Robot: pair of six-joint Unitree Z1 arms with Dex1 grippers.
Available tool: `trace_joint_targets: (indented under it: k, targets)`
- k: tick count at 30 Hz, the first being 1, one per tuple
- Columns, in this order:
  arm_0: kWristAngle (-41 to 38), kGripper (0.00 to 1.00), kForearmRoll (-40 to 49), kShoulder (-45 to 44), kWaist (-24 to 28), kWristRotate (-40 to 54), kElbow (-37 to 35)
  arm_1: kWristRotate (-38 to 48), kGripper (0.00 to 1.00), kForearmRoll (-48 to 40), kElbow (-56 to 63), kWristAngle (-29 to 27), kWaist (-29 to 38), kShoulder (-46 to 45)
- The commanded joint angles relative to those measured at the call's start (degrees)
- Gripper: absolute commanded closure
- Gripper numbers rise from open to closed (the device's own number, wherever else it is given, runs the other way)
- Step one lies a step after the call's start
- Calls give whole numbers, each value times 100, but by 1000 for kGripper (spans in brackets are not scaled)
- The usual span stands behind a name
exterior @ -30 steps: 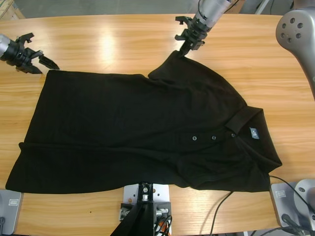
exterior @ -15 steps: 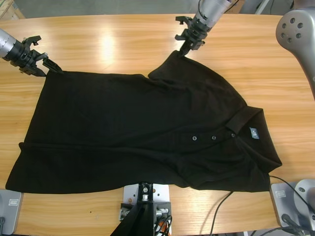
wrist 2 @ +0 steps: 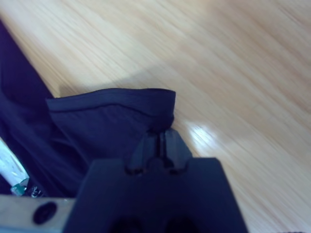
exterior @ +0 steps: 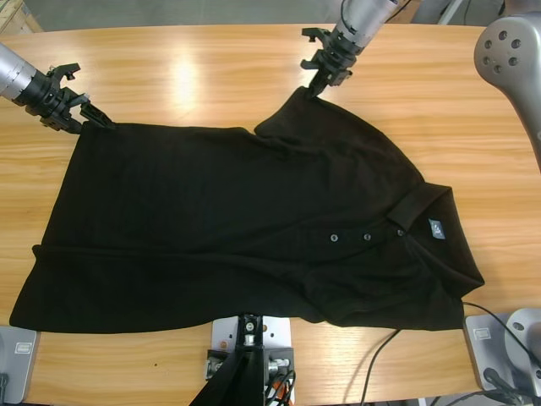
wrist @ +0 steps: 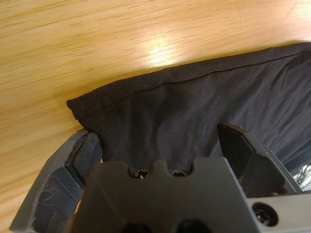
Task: Fold clothes
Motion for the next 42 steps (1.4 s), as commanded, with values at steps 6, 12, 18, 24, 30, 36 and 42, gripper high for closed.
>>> trace_joint_targets:
  k: [6, 12, 18, 24, 30, 36, 42]
  targets:
    - [91, 971, 98, 651, -44, -34, -123, -46, 1000, 38, 74, 60, -91, 131]
    - [94, 1000, 94, 609, -106, 98, -39, -47, 1000, 40, 81, 60, -100, 112]
    - [163, 1000, 10, 360, -88, 131, 7, -47, 1000, 49, 91, 39, -100, 15]
    - [163, 1000, 10, -52, -139, 133, 59, -60, 1000, 49, 137, -9, -100, -282]
    - [50, 1000, 19, -335, -197, 140, 316, -281, 1000, 49, 1127, 477, -152, -908]
    - [-3, 1000, 12, -781, -519, 195, 908, -566, 1000, -343, 2719, 505, -152, -1679]
    - [56, 1000, -208, -1226, -802, 109, 1388, -557, 1000, -1461, 4386, 324, -133, -2570]
